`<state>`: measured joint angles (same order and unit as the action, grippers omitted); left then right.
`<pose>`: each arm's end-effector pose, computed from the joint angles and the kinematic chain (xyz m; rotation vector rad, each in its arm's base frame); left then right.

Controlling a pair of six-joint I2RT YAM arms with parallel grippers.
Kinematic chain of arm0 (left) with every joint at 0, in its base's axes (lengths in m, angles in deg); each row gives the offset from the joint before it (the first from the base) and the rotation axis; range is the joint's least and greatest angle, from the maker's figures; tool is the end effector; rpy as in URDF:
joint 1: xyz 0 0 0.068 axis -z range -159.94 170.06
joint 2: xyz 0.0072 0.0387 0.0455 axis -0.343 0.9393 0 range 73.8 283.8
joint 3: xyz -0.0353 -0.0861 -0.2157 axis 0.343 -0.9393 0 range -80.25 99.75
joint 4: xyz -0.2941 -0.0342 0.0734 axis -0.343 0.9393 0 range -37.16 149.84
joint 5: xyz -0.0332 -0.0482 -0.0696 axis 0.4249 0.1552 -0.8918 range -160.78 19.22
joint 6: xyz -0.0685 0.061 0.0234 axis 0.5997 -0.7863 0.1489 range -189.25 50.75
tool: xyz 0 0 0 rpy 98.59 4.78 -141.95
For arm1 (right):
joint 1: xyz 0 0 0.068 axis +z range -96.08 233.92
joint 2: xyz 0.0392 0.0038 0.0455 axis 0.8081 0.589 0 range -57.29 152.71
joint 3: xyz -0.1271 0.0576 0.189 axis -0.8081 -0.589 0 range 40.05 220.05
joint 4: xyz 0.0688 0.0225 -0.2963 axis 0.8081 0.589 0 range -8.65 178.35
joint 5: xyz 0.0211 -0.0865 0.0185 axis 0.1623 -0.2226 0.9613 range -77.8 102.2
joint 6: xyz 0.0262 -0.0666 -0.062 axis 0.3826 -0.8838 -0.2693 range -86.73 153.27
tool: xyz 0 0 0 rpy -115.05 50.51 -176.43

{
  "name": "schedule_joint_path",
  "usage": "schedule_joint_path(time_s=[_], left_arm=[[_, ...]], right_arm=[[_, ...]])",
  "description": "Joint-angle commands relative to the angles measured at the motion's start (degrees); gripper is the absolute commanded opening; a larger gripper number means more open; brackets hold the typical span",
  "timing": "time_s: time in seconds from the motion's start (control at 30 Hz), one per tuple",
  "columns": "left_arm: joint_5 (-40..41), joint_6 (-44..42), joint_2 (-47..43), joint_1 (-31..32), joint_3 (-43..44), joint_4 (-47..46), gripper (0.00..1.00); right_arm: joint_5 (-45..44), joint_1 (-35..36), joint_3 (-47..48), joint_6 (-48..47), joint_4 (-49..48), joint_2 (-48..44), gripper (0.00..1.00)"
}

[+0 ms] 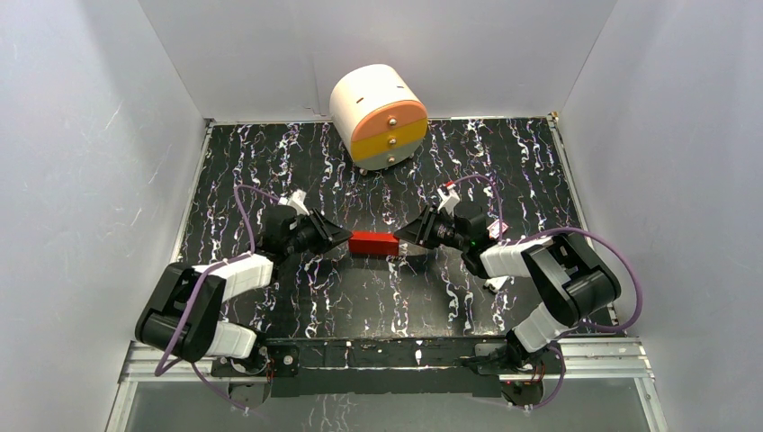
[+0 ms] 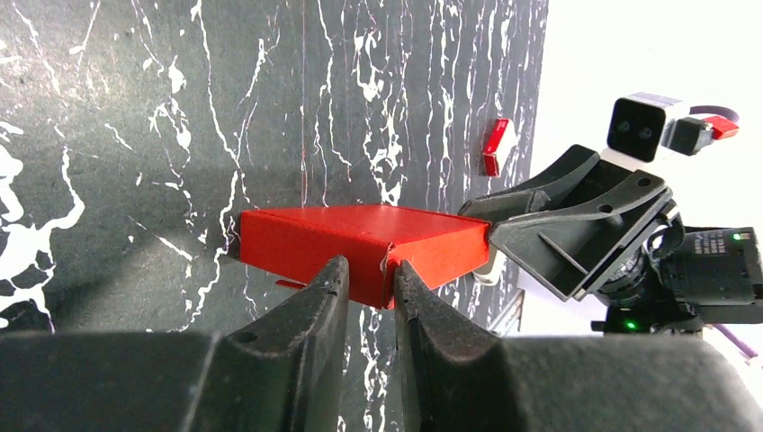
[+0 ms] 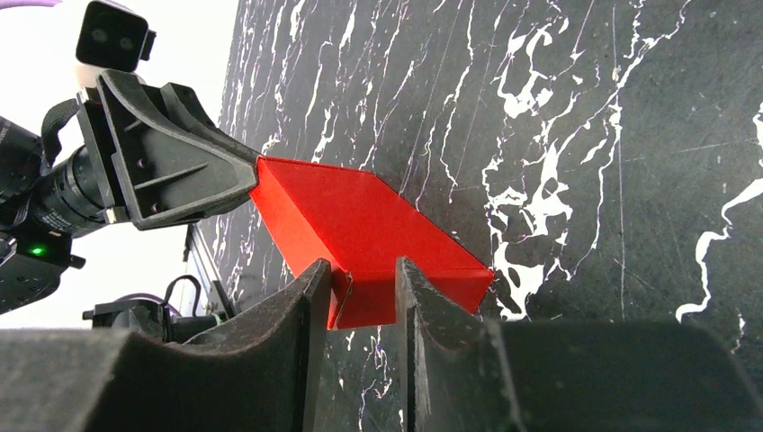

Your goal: Fold the paper box

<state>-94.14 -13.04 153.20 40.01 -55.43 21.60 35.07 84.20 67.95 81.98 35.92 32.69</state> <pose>0.3047 -0.1467 0.0714 -0.3913 2.1354 -1.2226 0.2903 0.2082 0.0652 0.0232 2.0586 1.2818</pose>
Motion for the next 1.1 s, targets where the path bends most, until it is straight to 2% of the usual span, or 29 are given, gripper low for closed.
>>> schedule_joint_path(time_s=[0.0, 0.37, 0.53, 0.67, 0.93, 1.07], left_arm=[[12.13, -7.62, 3.28, 2.83, -3.96, 16.18, 0.08], [20.87, -8.76, 3.39, 6.49, -8.23, 11.5, 0.04], [19.23, -7.56, -0.06, 6.51, -6.12, 13.67, 0.1], [19.31, -7.92, -6.65, 6.51, -1.91, 18.87, 0.16], [21.65, -16.29, -15.56, 6.42, 10.62, 29.82, 0.31], [19.34, -24.38, -16.46, 6.42, 15.28, 32.6, 0.4]], right_arm=[[2.87, -0.04, 1.1, -2.68, -1.77, 1.32, 0.38], [3.18, 0.04, -2.59, -14.16, -1.04, 2.25, 0.33], [4.59, 0.03, -1.09, -18.42, 0.0, 0.58, 0.32], [3.34, -0.09, 3.42, -22.49, 7.54, -2.57, 0.35], [-1.39, -0.46, 11.68, -29.08, 20.24, -10.17, 0.58], [-5.05, -0.94, 13.32, -31.81, 25.35, -15.64, 0.71]])
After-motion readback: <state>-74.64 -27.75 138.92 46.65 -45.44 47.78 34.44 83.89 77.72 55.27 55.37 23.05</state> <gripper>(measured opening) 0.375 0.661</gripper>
